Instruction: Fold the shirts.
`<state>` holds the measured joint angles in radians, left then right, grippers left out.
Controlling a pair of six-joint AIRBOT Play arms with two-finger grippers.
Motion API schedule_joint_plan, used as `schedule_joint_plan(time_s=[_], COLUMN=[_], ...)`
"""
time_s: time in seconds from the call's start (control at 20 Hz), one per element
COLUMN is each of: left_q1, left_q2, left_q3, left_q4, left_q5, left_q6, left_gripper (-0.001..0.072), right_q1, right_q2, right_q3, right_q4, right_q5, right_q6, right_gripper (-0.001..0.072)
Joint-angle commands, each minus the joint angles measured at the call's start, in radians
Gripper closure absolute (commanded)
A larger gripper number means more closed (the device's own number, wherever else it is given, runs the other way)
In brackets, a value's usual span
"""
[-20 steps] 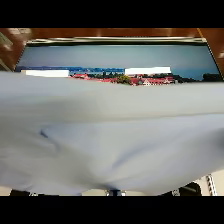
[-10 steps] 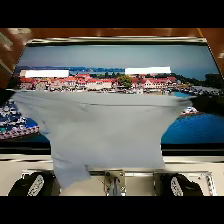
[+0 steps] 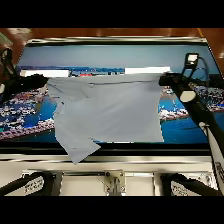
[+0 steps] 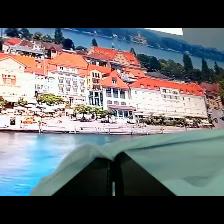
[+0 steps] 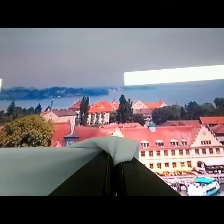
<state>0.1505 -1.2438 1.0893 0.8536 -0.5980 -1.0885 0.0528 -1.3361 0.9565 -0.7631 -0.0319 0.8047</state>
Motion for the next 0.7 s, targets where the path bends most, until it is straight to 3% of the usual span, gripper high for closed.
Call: schedule_joint_plan(time_s=[0.0,0.2,0.4,0.55,0.65], left_q1=[-0.039,-0.045,-0.045,-0.045,-0.045], left_q2=[-0.136,-0.204,-0.226,-0.206,-0.203], left_q3=[-0.006,-0.006,-0.006,0.016,0.038], left_q4=[-0.028,-0.028,-0.027,0.013,0.033], left_q5=[0.167,0.180,0.132,-0.013,-0.173], left_q6=[0.029,0.029,0.029,0.050,0.132], left_gripper=[0.0672,0.0671,0.0671,0.0671,0.0671], right_q1=[0.082,0.061,0.011,-0.036,-0.078], right_q2=[-0.158,-0.201,-0.192,-0.156,-0.138], right_q3=[0.081,0.101,0.101,0.101,0.101], right_q4=[0.030,0.034,0.029,0.024,-0.016], right_q5=[-0.167,-0.116,0.153,0.278,0.409], right_q6=[0.019,0.148,0.153,0.153,0.156], right_gripper=[0.0658,0.0658,0.0658,0.0658,0.0658])
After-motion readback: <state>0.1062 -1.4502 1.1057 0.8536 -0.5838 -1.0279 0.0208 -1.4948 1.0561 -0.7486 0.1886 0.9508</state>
